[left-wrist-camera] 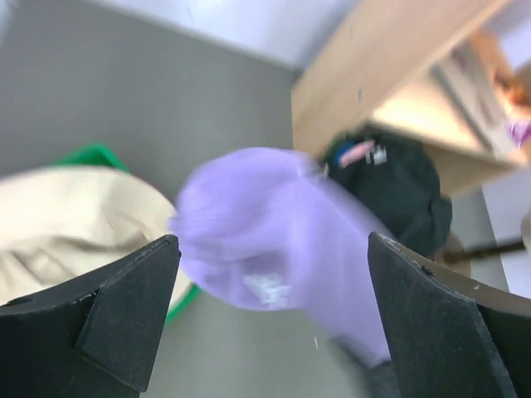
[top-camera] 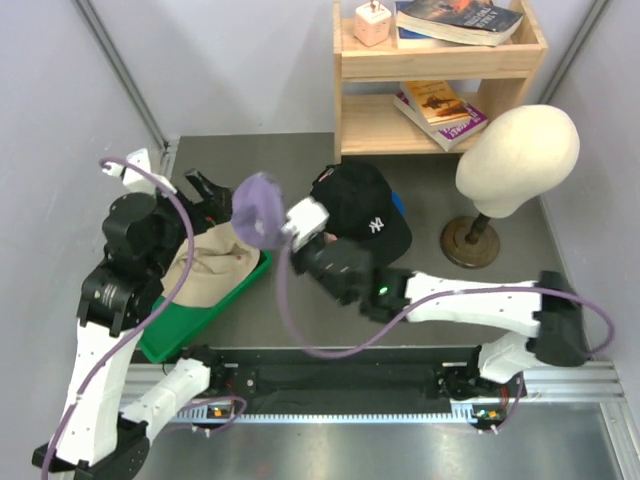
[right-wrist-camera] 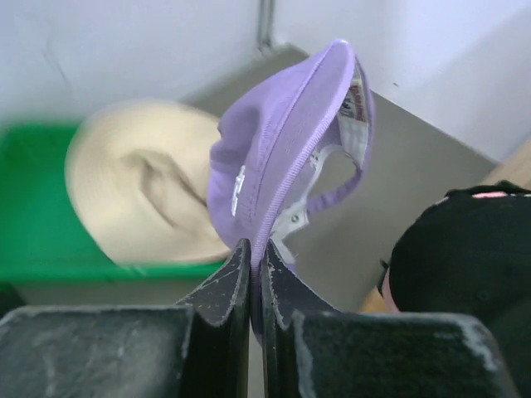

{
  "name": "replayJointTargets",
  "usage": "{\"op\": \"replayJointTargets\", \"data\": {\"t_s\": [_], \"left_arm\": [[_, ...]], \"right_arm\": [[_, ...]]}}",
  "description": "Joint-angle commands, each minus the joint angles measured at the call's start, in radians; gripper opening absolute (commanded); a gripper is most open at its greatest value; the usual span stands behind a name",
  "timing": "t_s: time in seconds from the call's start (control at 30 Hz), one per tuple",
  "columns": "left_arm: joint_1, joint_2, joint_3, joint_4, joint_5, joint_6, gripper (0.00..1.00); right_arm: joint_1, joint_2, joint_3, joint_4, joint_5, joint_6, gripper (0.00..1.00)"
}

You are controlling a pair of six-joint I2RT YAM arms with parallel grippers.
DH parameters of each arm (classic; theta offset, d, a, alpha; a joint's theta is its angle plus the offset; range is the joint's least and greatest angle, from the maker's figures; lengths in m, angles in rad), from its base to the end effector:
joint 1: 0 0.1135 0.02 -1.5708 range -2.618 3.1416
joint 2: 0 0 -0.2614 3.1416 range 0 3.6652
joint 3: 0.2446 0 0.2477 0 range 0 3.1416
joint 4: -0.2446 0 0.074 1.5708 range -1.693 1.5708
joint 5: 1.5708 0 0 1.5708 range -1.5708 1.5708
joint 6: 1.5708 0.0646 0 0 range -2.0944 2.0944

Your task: Stack the hats

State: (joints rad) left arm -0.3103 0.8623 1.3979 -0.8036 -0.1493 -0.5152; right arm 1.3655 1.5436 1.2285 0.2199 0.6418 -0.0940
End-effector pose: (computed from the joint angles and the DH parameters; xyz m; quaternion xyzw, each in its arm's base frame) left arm 0.1543 -0.0394 0.4497 -0.1261 0.7842 -0.1882 0.5776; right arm 0.1164 0.3692 0.3454 -0.3100 0.6648 0.1912 0.6522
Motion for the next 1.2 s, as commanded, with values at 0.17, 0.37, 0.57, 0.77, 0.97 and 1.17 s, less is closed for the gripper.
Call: {"op": "replayJointTargets", "data": {"t_s": [0.17,0.37,0.57,0.77,0.97,1.17], "left_arm": [[-0.001,-0.115,-0.152,0.365,-0.255,0.130,0.99],[-0.001,-0.089,-0.279,0.471,-0.303,0.173,0.99],[-0.001,-0.063,-0.382,0.544,-0.329,0.202,0.99],[-0.001,-0.078,-0.456,0.603,-0.375,0.250,0.99],[-0.001,-0.103,-0.510,0.627,-0.394,0.267,0.99],[-0.001,-0.098,-0.514,0.621,-0.391,0.274,0.99]], "right_arm": [[-0.402,-0.427,-0.280,0.378,-0.485,0.667,0.00],[-0.583,-0.455,-0.417,0.576,-0.694,1.008,0.00],[-0.647,-0.439,-0.509,0.683,-0.720,1.097,0.00],[-0.692,-0.407,-0.584,0.745,-0.731,1.157,0.00],[-0.707,-0.436,-0.679,0.817,-0.709,1.117,0.00],[-0.759,-0.453,-0.742,0.846,-0.717,1.117,0.00]]}}
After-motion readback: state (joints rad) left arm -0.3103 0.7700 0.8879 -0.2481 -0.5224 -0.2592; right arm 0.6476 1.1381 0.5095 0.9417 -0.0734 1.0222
